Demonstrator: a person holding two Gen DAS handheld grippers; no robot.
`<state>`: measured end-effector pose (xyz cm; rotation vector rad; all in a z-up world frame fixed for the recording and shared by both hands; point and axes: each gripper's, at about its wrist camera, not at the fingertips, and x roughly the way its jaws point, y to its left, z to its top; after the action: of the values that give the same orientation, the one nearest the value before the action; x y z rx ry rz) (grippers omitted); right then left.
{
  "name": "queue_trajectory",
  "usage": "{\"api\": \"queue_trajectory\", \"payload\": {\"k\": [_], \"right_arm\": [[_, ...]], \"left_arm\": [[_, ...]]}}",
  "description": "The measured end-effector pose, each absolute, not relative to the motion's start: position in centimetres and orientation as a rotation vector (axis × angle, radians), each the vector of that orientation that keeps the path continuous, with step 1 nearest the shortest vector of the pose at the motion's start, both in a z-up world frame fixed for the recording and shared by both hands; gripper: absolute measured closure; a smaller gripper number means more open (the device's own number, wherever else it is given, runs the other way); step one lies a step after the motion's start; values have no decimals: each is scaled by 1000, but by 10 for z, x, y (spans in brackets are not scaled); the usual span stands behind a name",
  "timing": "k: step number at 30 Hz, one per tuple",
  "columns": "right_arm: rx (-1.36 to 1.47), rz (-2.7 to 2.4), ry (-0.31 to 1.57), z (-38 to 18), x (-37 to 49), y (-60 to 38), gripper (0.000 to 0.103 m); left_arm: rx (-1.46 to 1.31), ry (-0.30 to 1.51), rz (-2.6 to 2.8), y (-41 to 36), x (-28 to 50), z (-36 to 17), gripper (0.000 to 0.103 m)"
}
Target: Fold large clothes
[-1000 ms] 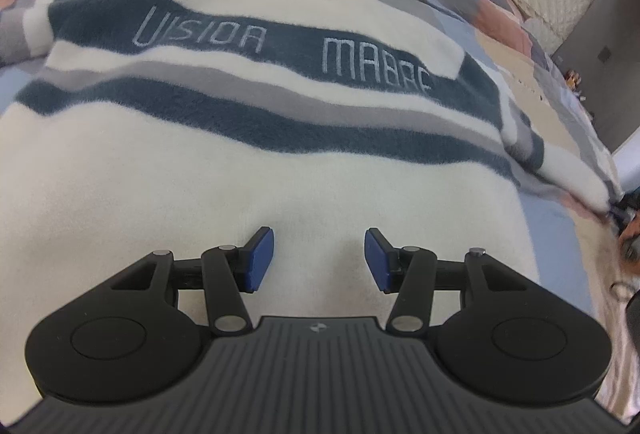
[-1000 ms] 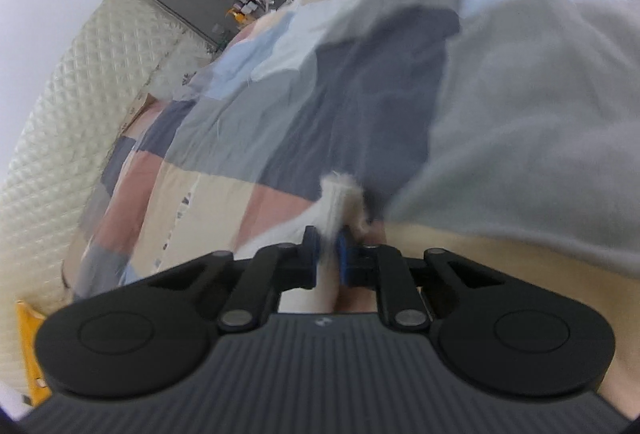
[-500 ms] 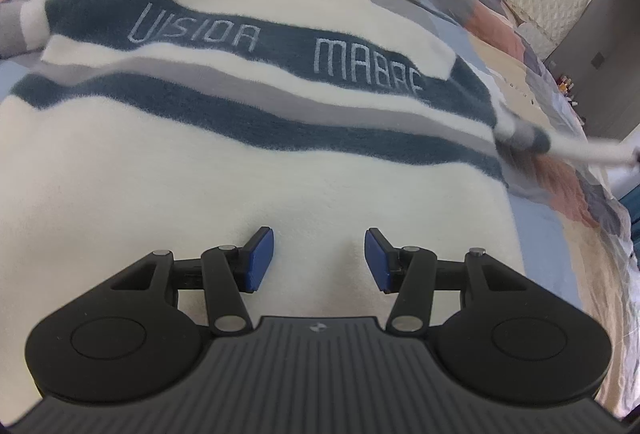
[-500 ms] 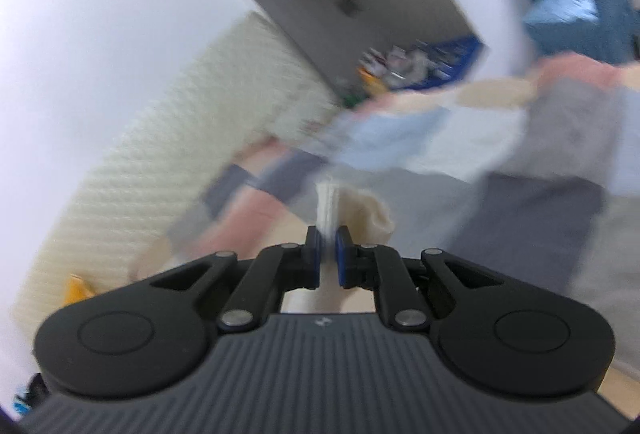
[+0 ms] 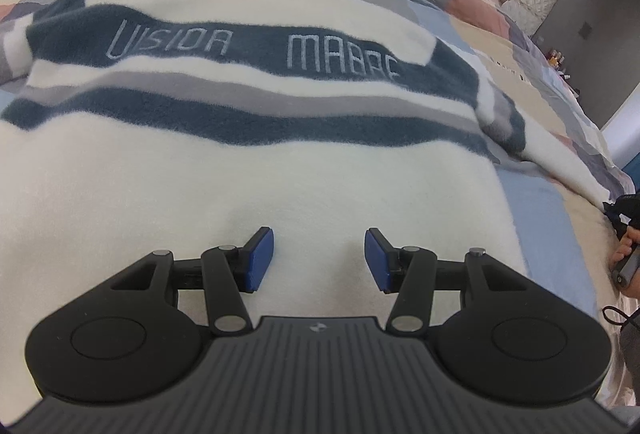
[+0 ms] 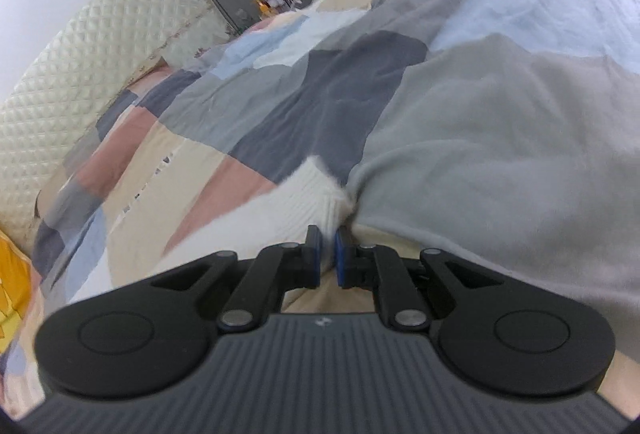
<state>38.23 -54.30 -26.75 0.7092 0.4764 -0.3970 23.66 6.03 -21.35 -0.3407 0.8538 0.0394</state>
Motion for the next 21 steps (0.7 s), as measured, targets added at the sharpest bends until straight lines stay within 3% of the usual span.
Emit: {"api": "queue_trajectory", "payload": {"k": [6,8,9,10,21], "right_arm": [[639,-404,522,-254,386,-532,88],[552,-422,537,-243,387,-523,71],[487,-424,542,-236,387,-516,52],[444,-419,542,-230,388,-510,41],[265,-232,545,-135,355,-402,41]], "left_arm": [[-351,852,34,61,238,-211,46],[-349,850,25,60,237,-210,47],[-349,849,17,58,237,-210,46],[-361,851,-6,58,236,-210,46],[-214,774,-32,34,211,-195,46]]}}
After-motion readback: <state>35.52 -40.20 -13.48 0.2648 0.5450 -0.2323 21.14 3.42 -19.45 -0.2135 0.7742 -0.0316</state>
